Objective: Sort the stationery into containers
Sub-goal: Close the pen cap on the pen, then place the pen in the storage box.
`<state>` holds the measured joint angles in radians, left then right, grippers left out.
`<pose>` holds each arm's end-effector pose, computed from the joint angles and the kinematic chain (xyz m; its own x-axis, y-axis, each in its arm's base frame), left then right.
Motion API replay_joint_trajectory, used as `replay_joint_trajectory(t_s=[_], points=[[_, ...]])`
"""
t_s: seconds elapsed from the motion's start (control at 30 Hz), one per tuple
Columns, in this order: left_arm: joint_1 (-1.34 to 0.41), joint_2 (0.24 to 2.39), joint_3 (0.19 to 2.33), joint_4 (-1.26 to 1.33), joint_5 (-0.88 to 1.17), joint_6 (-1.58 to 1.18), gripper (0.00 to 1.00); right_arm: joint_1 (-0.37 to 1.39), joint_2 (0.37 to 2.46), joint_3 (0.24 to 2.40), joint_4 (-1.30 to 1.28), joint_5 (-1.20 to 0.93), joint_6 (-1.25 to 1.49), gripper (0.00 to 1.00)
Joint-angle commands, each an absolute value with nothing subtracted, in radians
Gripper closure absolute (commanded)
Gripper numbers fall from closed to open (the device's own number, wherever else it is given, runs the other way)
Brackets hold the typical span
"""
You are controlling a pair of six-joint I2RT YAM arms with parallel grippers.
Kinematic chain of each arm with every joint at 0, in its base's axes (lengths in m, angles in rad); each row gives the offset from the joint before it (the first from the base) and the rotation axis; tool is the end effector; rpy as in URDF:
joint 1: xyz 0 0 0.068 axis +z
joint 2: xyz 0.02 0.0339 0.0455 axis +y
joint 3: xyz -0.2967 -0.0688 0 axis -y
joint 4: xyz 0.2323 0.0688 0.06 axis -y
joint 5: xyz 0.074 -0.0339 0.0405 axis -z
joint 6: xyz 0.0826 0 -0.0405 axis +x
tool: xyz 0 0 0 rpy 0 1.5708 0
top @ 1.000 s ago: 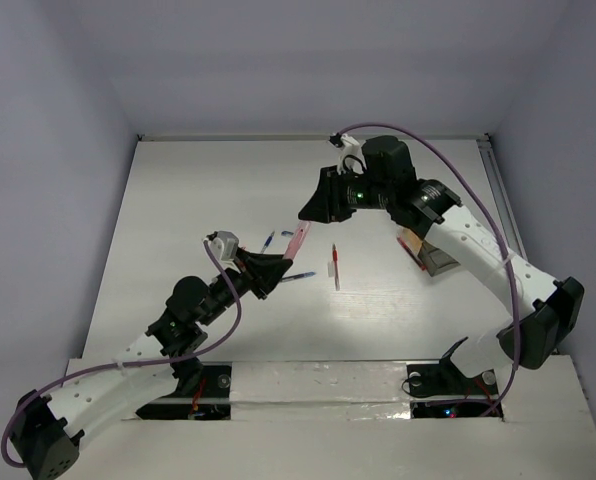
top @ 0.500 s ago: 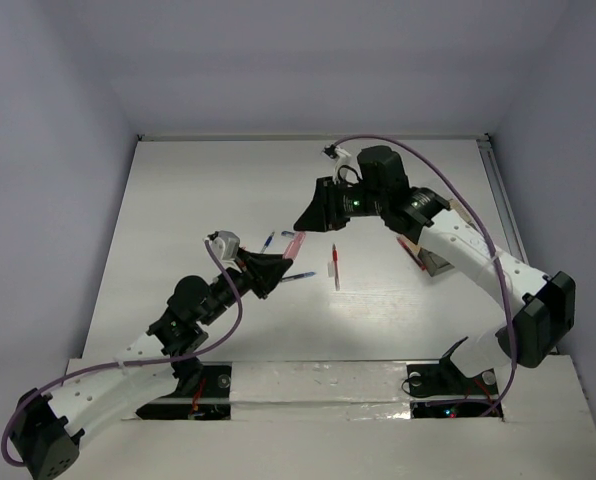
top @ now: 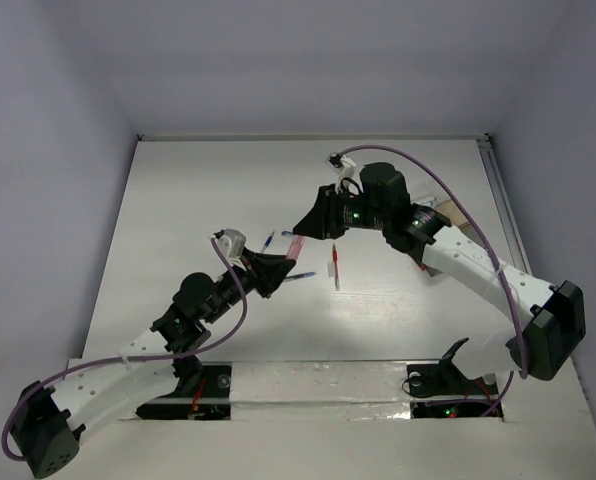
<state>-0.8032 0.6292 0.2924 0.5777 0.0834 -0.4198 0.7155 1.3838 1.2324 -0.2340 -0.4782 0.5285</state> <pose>0.1138 -0.1278 0.3053 -0.1639 -0.4151 -0.8949 0.7736 0.5088 -0.3777 0.2317 0.2518 0.3739 -0.7010 -0.0161 -0.7130 -0.6378 0.4615 0.6166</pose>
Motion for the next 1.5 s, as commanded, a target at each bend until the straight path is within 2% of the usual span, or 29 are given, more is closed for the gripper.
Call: replay_joint_trajectory(t_s=[0.0, 0.5, 0.8, 1.03, 1.13, 1.2, 1.43, 1.47], points=[[-0.799, 0.626, 0.411, 0.79, 0.031, -0.425, 1.0, 0.782, 1.374, 1.174, -0.279, -0.477, 0.525, 1.0], [-0.799, 0.699, 0.621, 0.729, -0.058, -0.365, 1.0, 0.836, 1.302, 0.973, -0.238, -0.43, 0.557, 1.0], [-0.799, 0.785, 0.745, 0.687, -0.089, -0.338, 1.0, 0.913, 1.327, 0.875, -0.141, -0.437, 0.601, 1.0], [-0.799, 0.81, 0.678, 0.689, -0.031, -0.434, 1.0, 0.882, 1.296, 0.899, -0.062, -0.282, 0.649, 1.0], [-0.799, 0.802, 0.634, 0.666, -0.012, -0.48, 0.89, 0.796, 1.296, 0.907, 0.072, -0.264, 0.71, 1.0], [-0.799, 0.761, 0.602, 0.631, -0.011, -0.492, 0.72, 0.701, 1.318, 0.939, 0.194, -0.284, 0.764, 1.0], [-0.799, 0.595, 0.549, 0.497, -0.047, -0.502, 0.56, 0.54, 1.379, 0.992, 0.371, -0.337, 0.905, 1.0], [-0.799, 0.577, 0.552, 0.476, -0.052, -0.489, 0.46, 0.522, 1.382, 0.996, 0.371, -0.33, 0.907, 1.0]])
